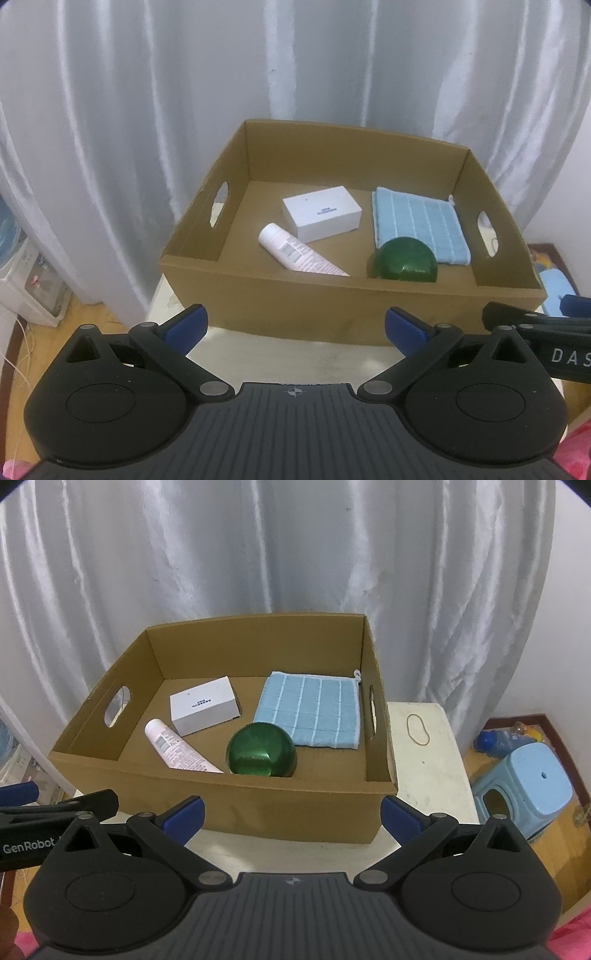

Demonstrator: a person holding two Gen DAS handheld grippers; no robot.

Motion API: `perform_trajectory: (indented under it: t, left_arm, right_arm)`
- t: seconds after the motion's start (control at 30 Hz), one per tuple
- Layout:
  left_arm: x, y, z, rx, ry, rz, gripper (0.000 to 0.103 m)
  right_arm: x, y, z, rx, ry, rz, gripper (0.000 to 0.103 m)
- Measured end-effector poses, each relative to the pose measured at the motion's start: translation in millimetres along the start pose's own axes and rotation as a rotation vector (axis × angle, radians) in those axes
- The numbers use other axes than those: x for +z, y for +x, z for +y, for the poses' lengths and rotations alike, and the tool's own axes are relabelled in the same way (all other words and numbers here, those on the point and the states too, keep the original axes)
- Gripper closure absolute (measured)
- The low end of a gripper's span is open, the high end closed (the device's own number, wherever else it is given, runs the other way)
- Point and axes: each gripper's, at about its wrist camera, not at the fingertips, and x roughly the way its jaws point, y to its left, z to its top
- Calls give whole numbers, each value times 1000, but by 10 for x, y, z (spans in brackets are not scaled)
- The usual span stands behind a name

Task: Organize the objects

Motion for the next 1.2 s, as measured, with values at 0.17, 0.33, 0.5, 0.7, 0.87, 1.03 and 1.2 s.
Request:
perform_trajectory:
  t: [0.17,0.33,0.5,0.7,0.87,1.03,1.2]
  left_arm:
    - [2,-3,-14,5,1,-1,1]
    - [7,-5,-18,7,6,0,1]
    - [17,-2,-19,15,18,-3,1]
    - [22,4,-24,18,22,-2,1]
    - [28,9,-20,14,22,-1,1]
    - [48,10,-10,10,19,1,1]
    - [61,14,-6,9,19,2,1]
  right_arm:
    - [-4,2,-7,1,15,8,0]
    - [-13,-1,-11,-6,18,9,0]
    - [-13,15,-20,-6,27,17,0]
    - [-10,12,-29,-6,30,22,0]
    - [0,10,-37,-6,30,21,0]
    - [3,9,-42,-6,30,21,0]
    - [14,8,-58,-5,33,23,0]
